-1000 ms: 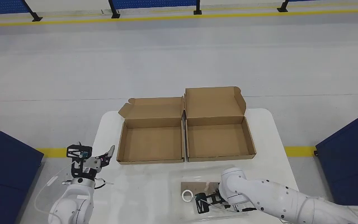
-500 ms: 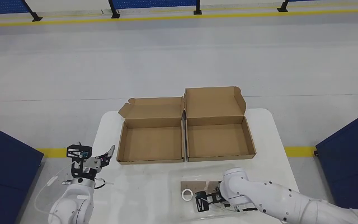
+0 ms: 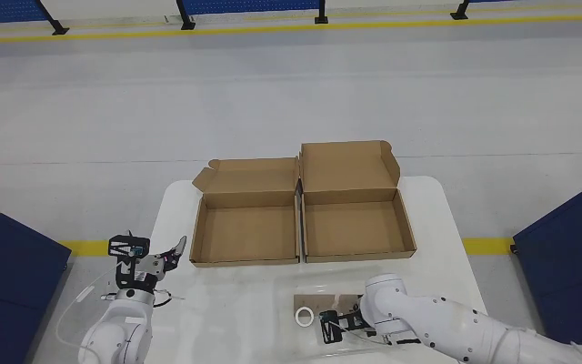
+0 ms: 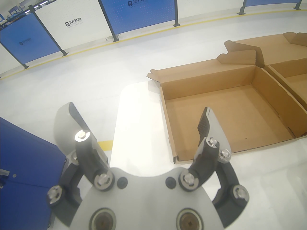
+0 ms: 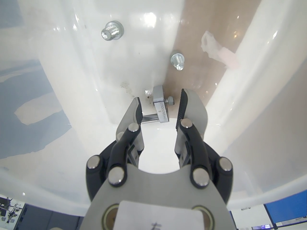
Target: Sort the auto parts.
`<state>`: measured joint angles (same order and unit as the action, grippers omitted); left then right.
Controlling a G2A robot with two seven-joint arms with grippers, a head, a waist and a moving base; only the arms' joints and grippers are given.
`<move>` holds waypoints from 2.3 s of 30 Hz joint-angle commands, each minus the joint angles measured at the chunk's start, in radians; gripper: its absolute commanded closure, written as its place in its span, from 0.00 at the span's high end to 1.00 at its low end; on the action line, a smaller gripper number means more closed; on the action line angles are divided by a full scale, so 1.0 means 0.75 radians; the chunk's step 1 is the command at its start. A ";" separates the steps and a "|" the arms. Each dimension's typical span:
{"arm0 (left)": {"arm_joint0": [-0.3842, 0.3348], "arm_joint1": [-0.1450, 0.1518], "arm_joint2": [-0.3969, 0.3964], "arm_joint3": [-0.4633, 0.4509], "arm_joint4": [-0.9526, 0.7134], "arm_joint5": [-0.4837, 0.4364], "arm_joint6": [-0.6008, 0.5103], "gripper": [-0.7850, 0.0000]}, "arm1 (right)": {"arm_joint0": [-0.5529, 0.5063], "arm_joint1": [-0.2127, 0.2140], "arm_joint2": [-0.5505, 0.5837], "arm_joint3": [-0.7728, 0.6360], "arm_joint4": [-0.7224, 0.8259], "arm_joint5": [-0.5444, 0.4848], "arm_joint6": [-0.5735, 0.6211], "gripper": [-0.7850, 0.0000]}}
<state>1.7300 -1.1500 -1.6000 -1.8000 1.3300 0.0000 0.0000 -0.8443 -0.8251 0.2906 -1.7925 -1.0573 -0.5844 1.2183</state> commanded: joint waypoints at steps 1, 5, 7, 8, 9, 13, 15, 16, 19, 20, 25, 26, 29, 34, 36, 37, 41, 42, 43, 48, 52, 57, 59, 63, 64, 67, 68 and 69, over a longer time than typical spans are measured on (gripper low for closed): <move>0.000 0.000 0.000 0.000 0.000 0.000 0.000 1.00 | -0.004 -0.001 0.004 0.004 0.000 -0.006 -0.003 0.41; 0.000 0.000 0.000 0.000 0.000 0.000 0.000 1.00 | -0.010 -0.005 0.014 0.014 0.004 -0.017 -0.009 0.22; 0.000 0.000 0.000 0.000 0.000 0.000 0.000 1.00 | -0.013 -0.007 0.019 0.015 0.005 -0.017 -0.007 0.00; 0.000 0.000 0.000 0.000 0.000 0.000 0.000 1.00 | -0.014 -0.008 0.022 0.015 0.006 -0.017 -0.005 0.00; 0.000 0.000 0.000 0.000 0.000 0.000 0.000 1.00 | -0.016 -0.008 0.026 0.014 0.008 -0.014 -0.001 0.00; 0.000 0.000 0.000 0.000 0.000 0.000 0.000 1.00 | -0.022 -0.007 0.039 0.000 0.018 -0.004 0.019 0.00; 0.000 0.000 0.000 0.000 0.000 0.000 0.000 1.00 | -0.023 -0.005 0.044 -0.011 0.019 0.004 0.027 0.00; 0.000 0.000 0.000 0.000 0.000 0.000 0.000 1.00 | -0.024 -0.003 0.046 -0.018 0.021 0.008 0.031 0.00; 0.000 0.000 0.000 0.000 0.000 0.000 0.000 1.00 | -0.024 0.005 0.061 -0.036 0.039 0.018 0.041 0.00; 0.000 0.000 0.000 0.000 0.000 0.000 0.000 1.00 | -0.025 0.009 0.069 -0.044 0.047 0.021 0.044 0.00; 0.000 0.000 0.000 0.000 0.000 0.000 0.000 1.00 | -0.035 0.035 0.115 -0.087 0.090 0.032 0.055 0.00; 0.000 0.000 0.000 0.000 0.000 0.000 0.000 1.00 | -0.038 0.041 0.124 -0.096 0.094 0.033 0.056 0.00; 0.000 0.000 0.000 0.000 0.000 0.000 0.000 1.00 | -0.051 0.061 0.155 -0.123 0.110 0.037 0.060 0.00; 0.000 0.000 0.000 0.000 0.000 0.000 0.000 1.00 | -0.082 0.097 0.221 -0.172 0.144 0.023 0.041 0.00; 0.000 0.000 0.000 0.000 0.000 0.000 0.000 1.00 | -0.087 0.101 0.233 -0.179 0.157 0.021 0.022 0.00; 0.000 0.000 0.000 0.000 0.000 0.000 0.000 1.00 | -0.087 0.101 0.233 -0.179 0.157 0.021 0.022 0.00; 0.000 0.000 0.000 0.000 0.000 0.000 0.000 1.00 | -0.087 0.101 0.233 -0.179 0.157 0.021 0.022 0.00; 0.000 0.000 0.000 0.000 0.000 0.000 0.000 1.00 | -0.087 0.101 0.233 -0.179 0.157 0.021 0.022 0.00; 0.000 0.000 0.000 0.000 0.000 0.000 0.000 1.00 | -0.087 0.101 0.233 -0.179 0.157 0.021 0.022 0.00; 0.000 0.000 0.000 0.000 0.000 0.000 0.000 1.00 | -0.099 0.102 0.243 -0.164 0.156 0.024 -0.033 0.00; 0.000 0.000 0.000 0.000 0.000 0.000 0.000 1.00 | -0.104 0.121 0.313 -0.133 0.235 -0.016 -0.114 0.00; 0.000 0.000 0.000 0.000 0.000 0.000 0.000 1.00 | -0.149 0.174 0.446 -0.098 0.399 -0.123 -0.243 0.00; 0.000 0.000 0.000 0.000 0.000 0.000 0.000 1.00 | -0.178 0.201 0.504 -0.079 0.463 -0.178 -0.297 0.00; 0.000 0.000 0.000 0.000 0.000 0.000 0.000 1.00 | -0.243 0.253 0.622 -0.046 0.569 -0.288 -0.392 0.00; 0.000 0.000 0.000 0.000 0.000 0.000 0.000 1.00 | -0.262 0.265 0.648 -0.038 0.597 -0.316 -0.415 0.00; 0.000 0.000 0.000 0.000 0.000 0.000 0.000 1.00 | -0.315 0.297 0.718 -0.016 0.671 -0.398 -0.481 0.00; 0.000 0.000 0.000 0.000 0.000 0.000 0.000 1.00 | -0.333 0.305 0.737 -0.007 0.699 -0.421 -0.504 0.00; 0.000 0.000 0.000 0.000 0.000 0.000 0.000 1.00 | -0.352 0.313 0.757 0.009 0.737 -0.435 -0.540 0.00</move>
<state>1.7300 -1.1500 -1.6000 -1.8000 1.3300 0.0000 0.0000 -1.0940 -0.5963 0.8426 -1.7971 -0.5343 -0.8981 0.8393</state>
